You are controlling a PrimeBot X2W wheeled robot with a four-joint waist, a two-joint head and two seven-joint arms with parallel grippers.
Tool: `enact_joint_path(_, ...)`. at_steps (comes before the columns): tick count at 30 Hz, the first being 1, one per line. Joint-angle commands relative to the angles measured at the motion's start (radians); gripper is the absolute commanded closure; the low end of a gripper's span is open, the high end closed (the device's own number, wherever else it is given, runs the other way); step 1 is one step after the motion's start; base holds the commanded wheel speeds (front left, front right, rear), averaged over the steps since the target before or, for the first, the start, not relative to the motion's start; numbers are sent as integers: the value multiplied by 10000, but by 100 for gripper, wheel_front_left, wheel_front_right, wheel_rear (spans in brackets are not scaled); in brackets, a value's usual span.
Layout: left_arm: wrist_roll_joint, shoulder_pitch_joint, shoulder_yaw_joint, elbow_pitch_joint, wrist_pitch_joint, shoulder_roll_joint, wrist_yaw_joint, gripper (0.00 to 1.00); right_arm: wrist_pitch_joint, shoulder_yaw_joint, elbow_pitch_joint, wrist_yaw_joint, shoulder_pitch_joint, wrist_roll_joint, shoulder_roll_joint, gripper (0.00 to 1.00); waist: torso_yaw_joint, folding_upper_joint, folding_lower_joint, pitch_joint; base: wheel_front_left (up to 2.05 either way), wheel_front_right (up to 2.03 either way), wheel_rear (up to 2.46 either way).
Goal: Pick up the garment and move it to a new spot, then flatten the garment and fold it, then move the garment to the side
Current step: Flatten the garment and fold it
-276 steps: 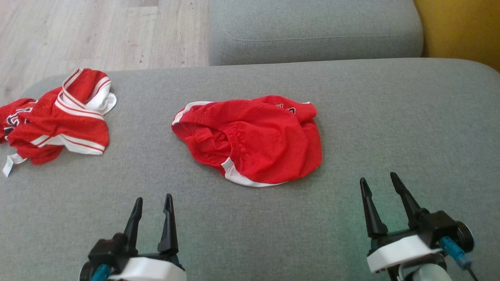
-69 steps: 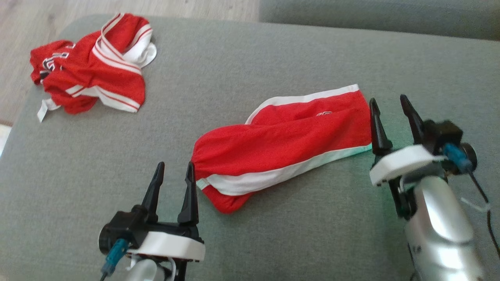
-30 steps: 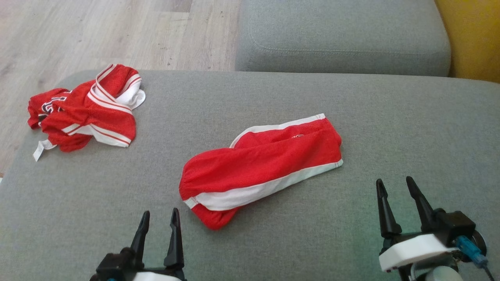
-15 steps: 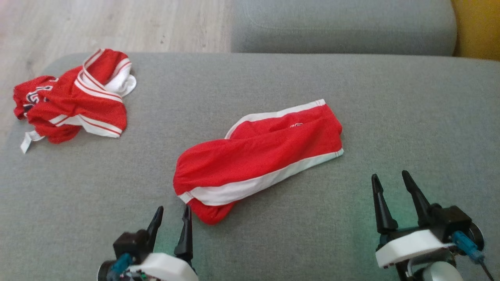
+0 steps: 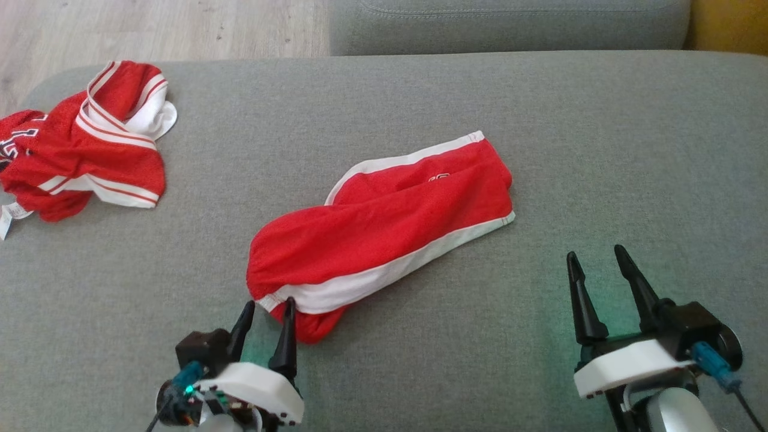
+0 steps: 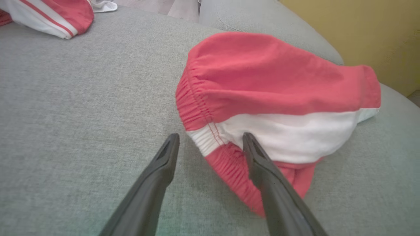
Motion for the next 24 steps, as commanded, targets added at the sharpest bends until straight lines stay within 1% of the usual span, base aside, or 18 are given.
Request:
enact_joint_path(1, -149, -467, 326, -212, -157, -18, -93, 0, 21, 236, -357, -7, -380, -44, -52, 0, -6, 0, -1, 17, 0, 0, 0)
enact_joint_path(2, -209, -489, 321, -189, -182, -53, -178, 1, 21, 227, -357, -7, -375, -48, -52, 0, 0, 0, -1, 28, 0, 0, 0)
enact_joint_path(3, -261, -504, 284, -161, -168, -80, -285, 9, 25, 223, -344, -7, -368, -51, -52, 0, 7, 0, -1, 34, 0, 0, 0)
enact_joint_path(4, -337, -508, 240, -121, -111, -114, -408, 15, 23, 223, -328, -7, -365, -53, -52, 0, 16, 0, -1, 33, 0, 0, 0)
enact_joint_path(5, -410, -516, 221, -70, -67, -144, -492, 23, 20, 228, -311, -7, -364, -51, -52, 0, 24, 0, -1, 31, 0, 0, 0)
enact_joint_path(7, -449, -563, 177, 57, -53, -171, -575, 30, 15, 260, -272, -7, -377, -44, -52, 0, 25, 0, -1, 12, 0, 0, 0)
enact_joint_path(9, -572, -680, 176, 270, -51, -255, -670, 32, 14, 301, -242, -7, -400, -38, -52, 0, 18, 0, -1, -11, 0, 0, 0)
enact_joint_path(10, -590, -737, 174, 342, -65, -272, -694, 36, 12, 314, -239, -7, -403, -42, -52, 0, 13, 0, -1, -15, 0, 0, 0)
enact_joint_path(12, -592, -849, 162, 446, -130, -292, -739, 49, 7, 348, -238, -7, -405, -50, -52, 0, -5, 0, -1, -14, 0, 0, 0)
enact_joint_path(15, -635, -955, 146, 482, -273, -344, -843, 51, 0, 376, -227, -7, -411, -59, -52, 0, -20, 0, -1, 0, 0, 0, 0)
enact_joint_path(17, -635, -991, 123, 473, -358, -364, -886, 56, 11, 372, -179, -7, -424, -70, -52, 0, -16, 0, -1, 17, 0, 0, 0)
enact_joint_path(19, -675, -1016, 108, 399, -456, -401, -972, 66, 32, 357, -107, -7, -491, -116, -52, 0, -2, 0, -1, 45, 0, 0, 0)
enact_joint_path(21, -690, -1040, 88, 328, -530, -426, -1020, 83, 81, 350, -7, -7, -624, -234, -52, 0, 19, 0, -1, 83, 0, 0, 0)
enact_joint_path(22, -683, -1056, 78, 296, -562, -432, -1029, 94, 116, 346, 67, -7, -712, -341, -52, 0, 31, 0, -1, 100, 0, 0, 0)
enact_joint_path(23, -678, -1068, 79, 257, -604, -438, -1032, 100, 153, 345, 152, -7, -808, -437, -52, 0, 46, 0, -1, 117, 0, 0, 0)
enact_joint_path(24, -670, -1079, 84, 216, -647, -443, -1028, 100, 189, 340, 243, -7, -914, -521, -52, 0, 66, 0, -1, 137, 0, 0, 0)
